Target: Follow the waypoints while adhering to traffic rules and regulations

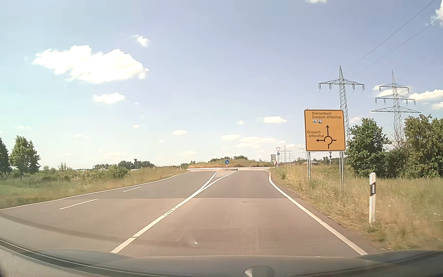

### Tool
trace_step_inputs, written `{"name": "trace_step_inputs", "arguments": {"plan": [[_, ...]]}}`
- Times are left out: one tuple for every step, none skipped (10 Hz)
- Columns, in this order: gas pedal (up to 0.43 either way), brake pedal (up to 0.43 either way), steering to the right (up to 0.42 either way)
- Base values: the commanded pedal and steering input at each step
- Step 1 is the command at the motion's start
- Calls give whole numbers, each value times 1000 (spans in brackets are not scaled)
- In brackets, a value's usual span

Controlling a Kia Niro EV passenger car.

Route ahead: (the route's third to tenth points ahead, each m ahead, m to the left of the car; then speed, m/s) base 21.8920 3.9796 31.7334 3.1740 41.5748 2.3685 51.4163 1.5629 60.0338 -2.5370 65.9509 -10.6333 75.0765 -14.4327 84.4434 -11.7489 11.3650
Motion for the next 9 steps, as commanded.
{"name": "trace_step_inputs", "arguments": {"plan": [[0, 30, 11], [0, 30, 11], [0, 30, 11], [0, 30, 11], [0, 30, 11], [0, 30, 11], [0, 30, 11], [0, 30, 11], [0, 30, 11]]}}
